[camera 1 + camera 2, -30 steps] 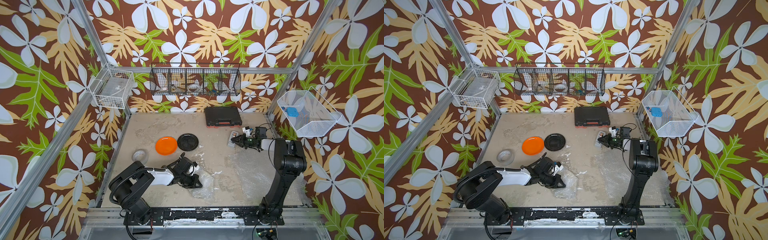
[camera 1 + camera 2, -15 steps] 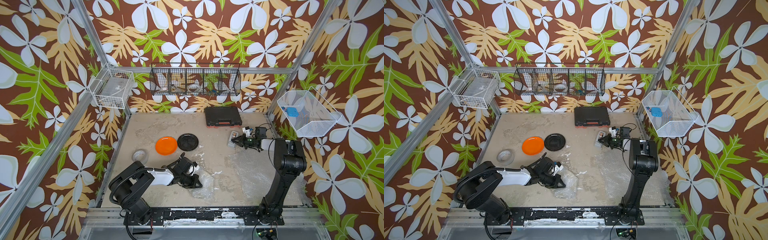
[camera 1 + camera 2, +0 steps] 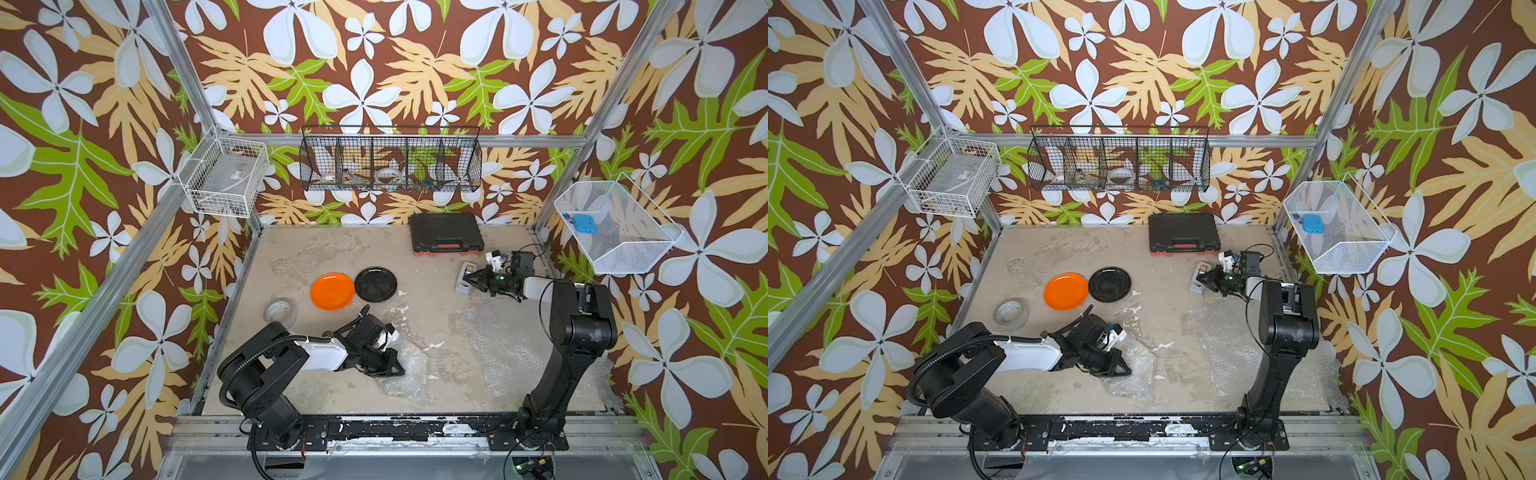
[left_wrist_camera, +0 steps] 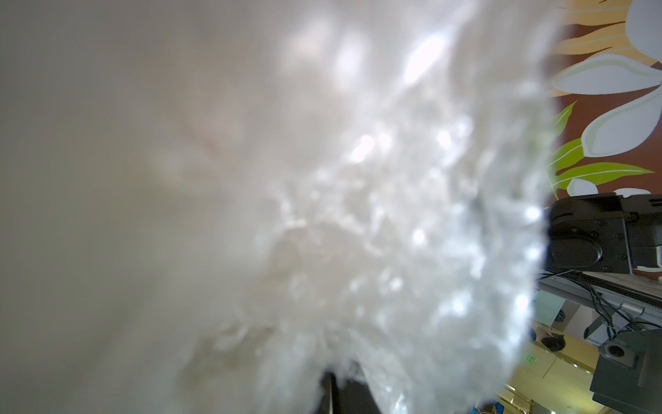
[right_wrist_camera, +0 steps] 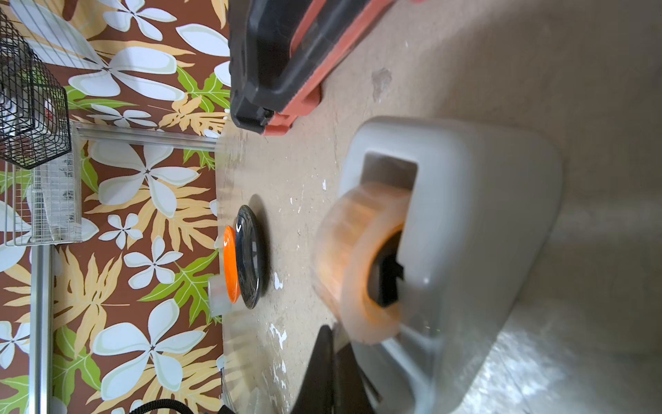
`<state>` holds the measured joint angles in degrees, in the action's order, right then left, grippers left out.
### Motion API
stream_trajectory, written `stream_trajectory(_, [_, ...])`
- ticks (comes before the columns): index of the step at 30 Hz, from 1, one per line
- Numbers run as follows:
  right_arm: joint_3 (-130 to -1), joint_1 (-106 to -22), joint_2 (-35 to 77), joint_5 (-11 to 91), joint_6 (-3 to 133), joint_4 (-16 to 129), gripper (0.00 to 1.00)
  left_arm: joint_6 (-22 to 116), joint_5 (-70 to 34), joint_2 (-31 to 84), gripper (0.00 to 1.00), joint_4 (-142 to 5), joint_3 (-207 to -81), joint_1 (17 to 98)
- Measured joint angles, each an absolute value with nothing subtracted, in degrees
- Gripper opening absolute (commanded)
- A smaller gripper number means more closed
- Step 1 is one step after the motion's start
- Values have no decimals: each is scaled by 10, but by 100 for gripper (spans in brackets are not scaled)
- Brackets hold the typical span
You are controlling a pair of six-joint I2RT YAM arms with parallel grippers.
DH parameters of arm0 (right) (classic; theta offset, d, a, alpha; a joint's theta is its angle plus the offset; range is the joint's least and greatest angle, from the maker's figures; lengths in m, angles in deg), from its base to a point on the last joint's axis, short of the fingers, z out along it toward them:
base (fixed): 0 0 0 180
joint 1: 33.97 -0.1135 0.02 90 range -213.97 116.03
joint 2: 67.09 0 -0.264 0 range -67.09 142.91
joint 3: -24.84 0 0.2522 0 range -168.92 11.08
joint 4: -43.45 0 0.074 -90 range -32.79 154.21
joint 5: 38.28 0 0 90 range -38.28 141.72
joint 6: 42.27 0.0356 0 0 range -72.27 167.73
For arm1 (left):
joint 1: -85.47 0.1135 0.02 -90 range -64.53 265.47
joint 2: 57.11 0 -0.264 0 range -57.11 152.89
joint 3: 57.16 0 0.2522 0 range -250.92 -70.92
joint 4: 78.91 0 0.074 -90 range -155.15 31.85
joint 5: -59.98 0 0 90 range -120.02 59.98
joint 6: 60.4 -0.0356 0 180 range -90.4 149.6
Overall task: Wrap dinner plates in bubble wrap
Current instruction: Pull the tape from the tape cutter.
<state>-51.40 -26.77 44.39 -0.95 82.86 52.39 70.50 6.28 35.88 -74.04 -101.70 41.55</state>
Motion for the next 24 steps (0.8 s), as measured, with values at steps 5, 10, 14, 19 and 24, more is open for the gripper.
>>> stream_trajectory(5, [-483,-269,413,-6,830,523,0,705,66,361,8,-743,-1017,416])
stream_trajectory(10, [-438,-274,388,-9,835,514,0,705,68,363,8,-745,-1017,416])
stream_trajectory(14, [-401,-281,368,-15,840,503,0,705,69,363,8,-746,-1017,416])
stream_trajectory(19, [-361,-295,344,-23,849,491,0,705,69,363,8,-752,-1013,416])
stream_trajectory(24, [-326,-306,322,-25,850,481,0,705,70,362,8,-759,-1010,416])
